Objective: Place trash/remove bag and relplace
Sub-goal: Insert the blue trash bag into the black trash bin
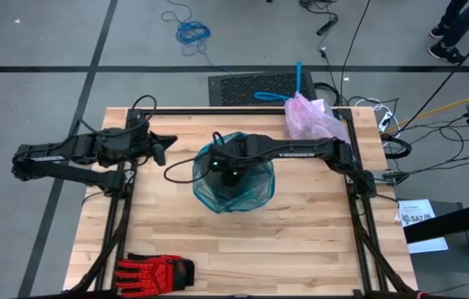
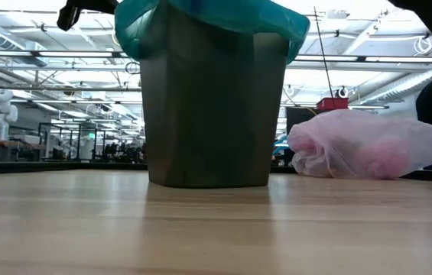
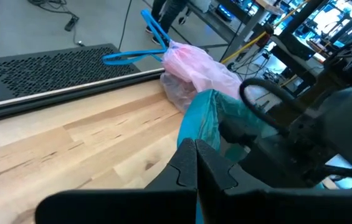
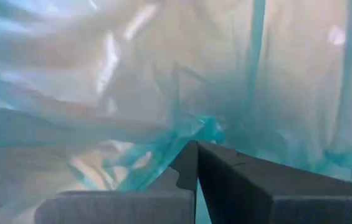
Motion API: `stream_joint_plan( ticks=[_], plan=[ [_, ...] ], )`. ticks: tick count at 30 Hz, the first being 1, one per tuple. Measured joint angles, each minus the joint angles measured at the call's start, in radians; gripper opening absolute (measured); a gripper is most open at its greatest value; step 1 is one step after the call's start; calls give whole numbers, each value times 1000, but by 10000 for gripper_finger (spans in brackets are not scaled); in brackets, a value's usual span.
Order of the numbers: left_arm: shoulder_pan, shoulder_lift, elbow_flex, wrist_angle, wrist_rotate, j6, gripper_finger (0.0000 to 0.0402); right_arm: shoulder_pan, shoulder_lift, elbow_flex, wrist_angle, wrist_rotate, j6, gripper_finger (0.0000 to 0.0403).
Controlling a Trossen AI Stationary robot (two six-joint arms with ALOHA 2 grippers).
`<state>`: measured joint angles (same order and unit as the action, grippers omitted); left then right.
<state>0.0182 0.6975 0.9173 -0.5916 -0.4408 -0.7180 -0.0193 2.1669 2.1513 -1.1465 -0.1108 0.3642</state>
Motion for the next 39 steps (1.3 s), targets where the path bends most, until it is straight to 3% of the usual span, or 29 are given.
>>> stream_joint_plan(
  ticks=[6, 19, 27, 33, 36, 39],
  plan=[
    [0, 0, 0, 0, 0, 0, 0, 1, -11, 0, 14, -2, 17, 8],
    [0, 0, 0, 0, 0, 0, 0, 2, -70, 0, 28, -39, 16, 77],
    [0, 0, 0, -1, 0, 1, 0, 2, -171, 0, 109, -127, -22, 75],
    [0, 0, 0, -1, 19, 1, 0, -44, -316, 0, 89, -12, -129, 19],
    [0, -1, 0, -2, 64, 1, 0, -110, -395, 2, -43, 109, -176, 5],
    [0, -1, 0, -4, 74, 1, 0, -201, -467, 2, -222, 136, -210, 1]
  ],
)
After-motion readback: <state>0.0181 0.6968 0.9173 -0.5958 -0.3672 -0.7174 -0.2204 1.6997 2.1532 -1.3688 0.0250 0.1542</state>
